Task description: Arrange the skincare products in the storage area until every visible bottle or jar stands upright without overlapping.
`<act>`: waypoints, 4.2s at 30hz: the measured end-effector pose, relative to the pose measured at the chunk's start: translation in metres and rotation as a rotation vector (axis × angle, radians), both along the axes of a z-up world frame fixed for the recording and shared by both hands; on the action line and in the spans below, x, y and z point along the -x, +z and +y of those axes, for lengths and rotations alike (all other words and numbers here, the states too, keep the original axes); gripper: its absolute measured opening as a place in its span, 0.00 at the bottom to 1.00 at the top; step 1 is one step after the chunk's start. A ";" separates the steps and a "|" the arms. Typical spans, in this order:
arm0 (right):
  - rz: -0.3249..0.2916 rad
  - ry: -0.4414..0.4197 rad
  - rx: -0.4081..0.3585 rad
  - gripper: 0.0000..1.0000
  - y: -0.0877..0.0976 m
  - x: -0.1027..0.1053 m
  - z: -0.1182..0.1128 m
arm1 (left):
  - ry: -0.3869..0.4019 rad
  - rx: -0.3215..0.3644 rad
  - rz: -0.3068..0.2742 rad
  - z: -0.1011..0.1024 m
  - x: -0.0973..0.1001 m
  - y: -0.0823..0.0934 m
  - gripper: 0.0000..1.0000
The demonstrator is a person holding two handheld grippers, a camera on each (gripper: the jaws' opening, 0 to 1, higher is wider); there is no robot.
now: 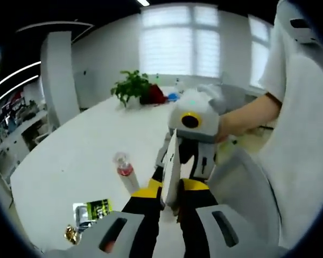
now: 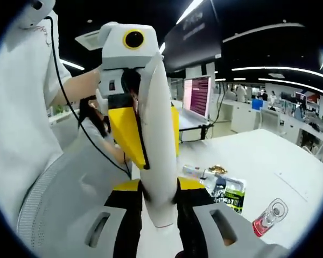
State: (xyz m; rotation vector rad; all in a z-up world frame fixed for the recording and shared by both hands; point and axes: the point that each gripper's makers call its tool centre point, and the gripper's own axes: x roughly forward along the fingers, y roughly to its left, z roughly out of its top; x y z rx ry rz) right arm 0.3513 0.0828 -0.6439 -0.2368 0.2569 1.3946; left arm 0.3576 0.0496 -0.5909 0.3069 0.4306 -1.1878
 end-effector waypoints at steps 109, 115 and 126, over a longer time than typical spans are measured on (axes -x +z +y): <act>0.274 -0.542 0.141 0.86 -0.101 -0.032 -0.079 | 0.052 0.090 0.043 -0.005 -0.134 -0.108 0.25; 0.271 -0.525 0.147 0.86 -0.101 -0.030 -0.076 | 0.137 0.112 0.075 0.017 -0.128 -0.107 0.33; 0.264 -0.507 0.156 0.86 -0.103 -0.029 -0.075 | 0.254 0.128 0.144 0.049 -0.101 -0.113 0.44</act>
